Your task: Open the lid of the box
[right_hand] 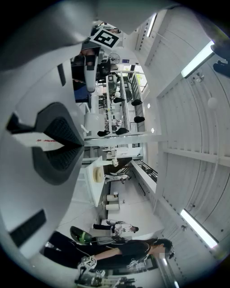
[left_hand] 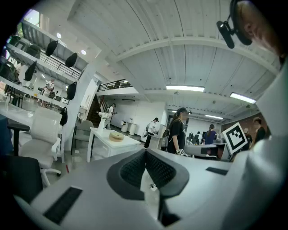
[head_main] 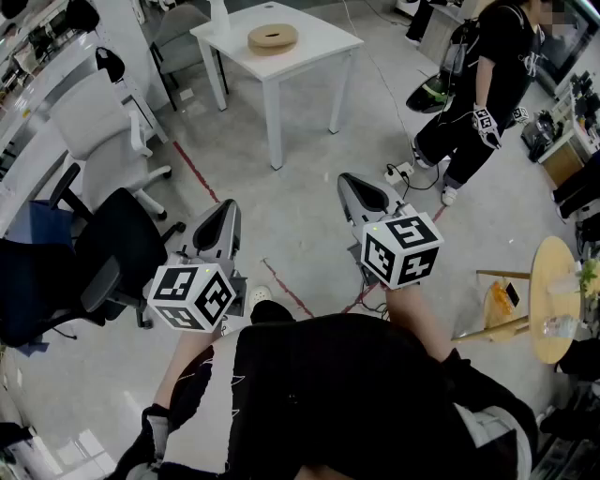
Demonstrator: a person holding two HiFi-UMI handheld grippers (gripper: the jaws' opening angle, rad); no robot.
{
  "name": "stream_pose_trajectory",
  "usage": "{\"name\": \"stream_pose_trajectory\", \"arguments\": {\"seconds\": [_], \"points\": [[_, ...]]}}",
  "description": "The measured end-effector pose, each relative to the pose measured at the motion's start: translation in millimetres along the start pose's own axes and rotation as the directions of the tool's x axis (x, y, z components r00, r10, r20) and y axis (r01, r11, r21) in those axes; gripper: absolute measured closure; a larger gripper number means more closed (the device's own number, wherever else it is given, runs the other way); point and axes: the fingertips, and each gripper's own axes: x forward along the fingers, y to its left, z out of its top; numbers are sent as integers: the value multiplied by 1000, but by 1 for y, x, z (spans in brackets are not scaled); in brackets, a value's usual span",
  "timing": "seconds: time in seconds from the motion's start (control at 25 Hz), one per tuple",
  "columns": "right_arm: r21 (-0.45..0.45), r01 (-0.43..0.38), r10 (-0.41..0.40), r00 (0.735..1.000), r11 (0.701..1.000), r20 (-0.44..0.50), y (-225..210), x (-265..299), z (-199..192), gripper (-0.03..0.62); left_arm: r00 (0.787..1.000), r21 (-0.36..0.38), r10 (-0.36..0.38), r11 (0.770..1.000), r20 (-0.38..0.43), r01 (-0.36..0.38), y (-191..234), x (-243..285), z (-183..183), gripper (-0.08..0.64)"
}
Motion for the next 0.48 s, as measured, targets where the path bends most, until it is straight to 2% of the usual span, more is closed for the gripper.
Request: {"name": "stream_pose_trajectory", "arguments": {"seconds": [0.48], "points": [[-17, 14, -15, 999, 1000, -32, -1, 50, 13, 588, 999, -15, -30, 999, -19, 30, 41, 31, 19, 549]]}}
